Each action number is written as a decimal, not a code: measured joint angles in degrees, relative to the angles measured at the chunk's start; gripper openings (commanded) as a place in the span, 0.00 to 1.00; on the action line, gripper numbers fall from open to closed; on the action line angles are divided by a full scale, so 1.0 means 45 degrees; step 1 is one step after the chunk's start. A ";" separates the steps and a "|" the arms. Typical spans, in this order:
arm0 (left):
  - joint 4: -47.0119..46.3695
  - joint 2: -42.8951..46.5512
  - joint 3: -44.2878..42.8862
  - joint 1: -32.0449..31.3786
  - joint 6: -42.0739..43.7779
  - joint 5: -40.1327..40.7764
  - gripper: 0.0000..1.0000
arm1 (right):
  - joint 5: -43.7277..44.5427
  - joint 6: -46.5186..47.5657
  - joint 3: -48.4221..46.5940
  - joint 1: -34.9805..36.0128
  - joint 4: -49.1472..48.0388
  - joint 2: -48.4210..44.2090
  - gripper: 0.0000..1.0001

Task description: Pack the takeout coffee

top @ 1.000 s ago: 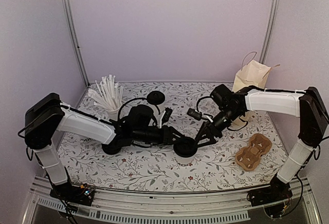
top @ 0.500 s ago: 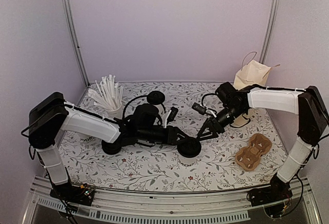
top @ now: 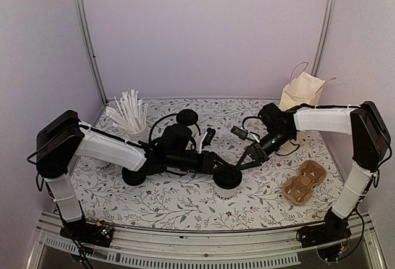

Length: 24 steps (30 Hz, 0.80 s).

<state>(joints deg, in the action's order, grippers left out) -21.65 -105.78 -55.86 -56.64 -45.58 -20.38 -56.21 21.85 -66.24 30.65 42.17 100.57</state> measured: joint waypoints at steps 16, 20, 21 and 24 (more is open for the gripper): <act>0.0000 0.0000 0.0005 -0.0049 0.0024 0.0010 0.41 | 0.0155 0.0058 0.0219 -0.0199 0.0262 -0.0418 0.44; 0.0000 0.0000 0.0005 -0.0049 0.0024 0.0010 0.41 | 0.0335 0.0107 0.0525 -0.0253 0.0345 -0.0549 0.43; 0.0000 0.0000 0.0005 -0.0049 0.0024 0.0010 0.41 | 0.0335 0.0112 0.0578 -0.0257 0.0345 -0.0549 0.43; 0.0000 0.0000 0.0005 -0.0049 0.0024 0.0010 0.41 | 0.0369 0.0146 0.0617 -0.0272 0.0398 -0.0549 0.43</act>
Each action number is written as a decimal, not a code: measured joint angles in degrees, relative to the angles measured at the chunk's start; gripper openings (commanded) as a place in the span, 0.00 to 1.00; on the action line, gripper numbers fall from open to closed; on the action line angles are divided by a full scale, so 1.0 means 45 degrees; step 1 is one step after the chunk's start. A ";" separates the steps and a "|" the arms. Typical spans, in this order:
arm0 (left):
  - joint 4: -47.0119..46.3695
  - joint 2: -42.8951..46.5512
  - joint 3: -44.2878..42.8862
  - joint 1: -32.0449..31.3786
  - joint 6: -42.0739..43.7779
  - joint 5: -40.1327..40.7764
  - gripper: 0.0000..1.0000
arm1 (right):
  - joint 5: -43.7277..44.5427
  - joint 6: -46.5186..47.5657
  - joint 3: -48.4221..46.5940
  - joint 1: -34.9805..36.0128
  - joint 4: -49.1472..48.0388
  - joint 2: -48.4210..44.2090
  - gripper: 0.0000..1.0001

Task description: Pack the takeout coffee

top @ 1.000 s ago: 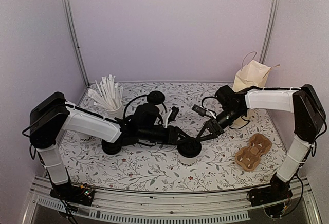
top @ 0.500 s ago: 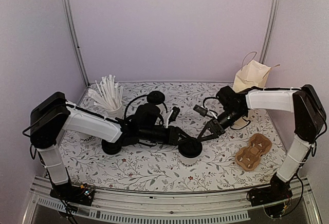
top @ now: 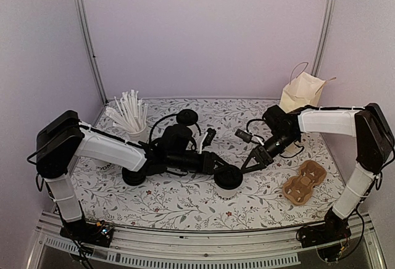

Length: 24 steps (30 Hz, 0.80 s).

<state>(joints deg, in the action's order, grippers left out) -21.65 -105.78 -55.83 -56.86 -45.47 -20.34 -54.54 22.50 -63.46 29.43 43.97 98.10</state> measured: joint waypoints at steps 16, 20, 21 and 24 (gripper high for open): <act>-0.0189 -0.0097 0.0039 -0.0010 -0.0068 -0.0015 0.38 | -0.0797 -0.0612 -0.0403 -0.0175 0.0617 0.1370 0.30; -0.0539 -0.0223 0.0126 -0.0010 -0.0214 -0.0049 0.37 | -0.0874 -0.1200 -0.0408 -0.0180 0.0714 0.1501 0.26; -0.0670 -0.0253 0.0165 -0.0010 -0.0267 -0.0063 0.37 | -0.0840 -0.1321 -0.0413 -0.0160 0.0724 0.1501 0.25; -0.0976 -0.0301 0.0277 -0.0010 -0.0345 -0.0083 0.37 | -0.0699 -0.1564 -0.0491 -0.0092 0.0811 0.1467 0.22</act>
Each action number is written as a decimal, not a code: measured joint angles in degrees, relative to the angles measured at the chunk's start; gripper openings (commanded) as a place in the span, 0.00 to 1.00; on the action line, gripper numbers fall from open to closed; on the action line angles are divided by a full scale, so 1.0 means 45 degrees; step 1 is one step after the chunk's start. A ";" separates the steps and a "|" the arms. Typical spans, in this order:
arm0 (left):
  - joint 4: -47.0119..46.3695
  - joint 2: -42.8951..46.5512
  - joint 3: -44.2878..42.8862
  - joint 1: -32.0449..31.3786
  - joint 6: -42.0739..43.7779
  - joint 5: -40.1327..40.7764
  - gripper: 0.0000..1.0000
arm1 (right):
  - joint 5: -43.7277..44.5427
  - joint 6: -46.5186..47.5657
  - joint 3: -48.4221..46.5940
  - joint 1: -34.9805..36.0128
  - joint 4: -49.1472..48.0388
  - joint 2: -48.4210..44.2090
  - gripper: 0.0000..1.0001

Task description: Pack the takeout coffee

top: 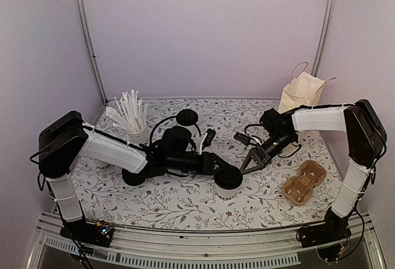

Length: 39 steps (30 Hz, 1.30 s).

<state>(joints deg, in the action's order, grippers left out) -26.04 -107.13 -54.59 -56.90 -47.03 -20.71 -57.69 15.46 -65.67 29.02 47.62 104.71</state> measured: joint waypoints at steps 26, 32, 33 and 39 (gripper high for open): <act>0.5746 0.0903 -0.2438 -0.0243 0.2443 0.2429 0.66 | 0.1885 0.1685 0.0466 0.0330 -0.0311 -0.2579 0.61; 0.6164 0.2492 -0.1715 -0.0340 0.2429 0.2647 0.67 | 0.1792 0.2467 0.0316 0.0325 0.0209 -0.2579 0.83; 0.6164 0.2807 -0.1540 -0.0350 0.2390 0.2676 0.67 | 0.1797 0.2735 0.0199 0.0330 0.0335 -0.2579 0.88; 0.6188 0.4299 0.0078 -0.0364 0.1316 0.2730 0.66 | 0.3147 0.4167 -0.0282 0.0724 0.0364 -0.3400 0.99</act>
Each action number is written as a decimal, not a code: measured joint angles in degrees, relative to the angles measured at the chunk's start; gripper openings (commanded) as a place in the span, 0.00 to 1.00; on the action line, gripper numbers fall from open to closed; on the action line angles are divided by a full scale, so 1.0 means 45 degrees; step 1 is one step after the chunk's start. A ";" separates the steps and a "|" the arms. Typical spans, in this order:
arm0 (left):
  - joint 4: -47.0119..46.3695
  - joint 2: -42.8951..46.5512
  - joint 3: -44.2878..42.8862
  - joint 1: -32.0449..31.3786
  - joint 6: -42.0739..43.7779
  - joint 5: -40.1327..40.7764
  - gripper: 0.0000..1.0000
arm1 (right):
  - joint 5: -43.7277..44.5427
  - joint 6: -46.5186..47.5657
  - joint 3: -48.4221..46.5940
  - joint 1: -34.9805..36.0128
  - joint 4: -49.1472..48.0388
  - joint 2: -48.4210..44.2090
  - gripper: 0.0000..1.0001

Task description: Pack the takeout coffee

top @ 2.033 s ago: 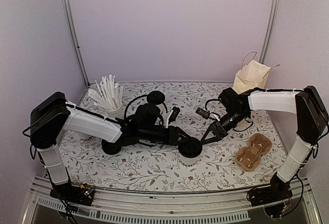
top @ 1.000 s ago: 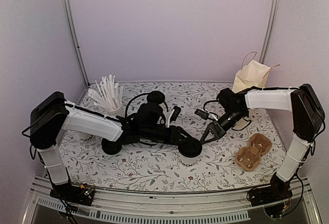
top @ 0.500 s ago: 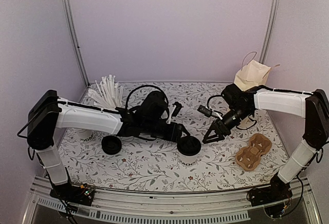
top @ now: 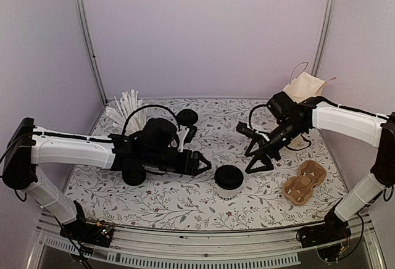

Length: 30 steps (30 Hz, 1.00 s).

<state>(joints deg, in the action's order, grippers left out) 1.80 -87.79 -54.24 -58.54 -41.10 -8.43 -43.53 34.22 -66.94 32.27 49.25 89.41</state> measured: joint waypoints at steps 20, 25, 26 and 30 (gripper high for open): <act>-0.4881 -0.0874 0.2545 -0.0044 -0.3376 -0.2754 0.53 | 0.6178 0.2720 0.0209 0.4439 -0.1899 -0.0005 0.96; -0.5042 -0.1389 0.2511 -0.0044 -0.3410 -0.2934 0.49 | 0.6285 0.2671 0.0209 0.4522 -0.2161 0.0126 0.90; -0.5095 -0.1525 0.2482 -0.0044 -0.3400 -0.2977 0.49 | 0.6285 0.2642 0.0209 0.4522 -0.2229 0.0151 0.89; -0.5498 -0.1817 0.2399 -0.0029 -0.3429 -0.3181 0.48 | 0.6309 0.2613 0.0204 0.4522 -0.2302 0.0180 0.86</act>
<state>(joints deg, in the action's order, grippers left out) -22.94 -95.96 -43.44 -58.67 -56.53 -22.74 -15.14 45.98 -66.02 52.62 38.89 90.21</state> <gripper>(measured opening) 0.487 0.888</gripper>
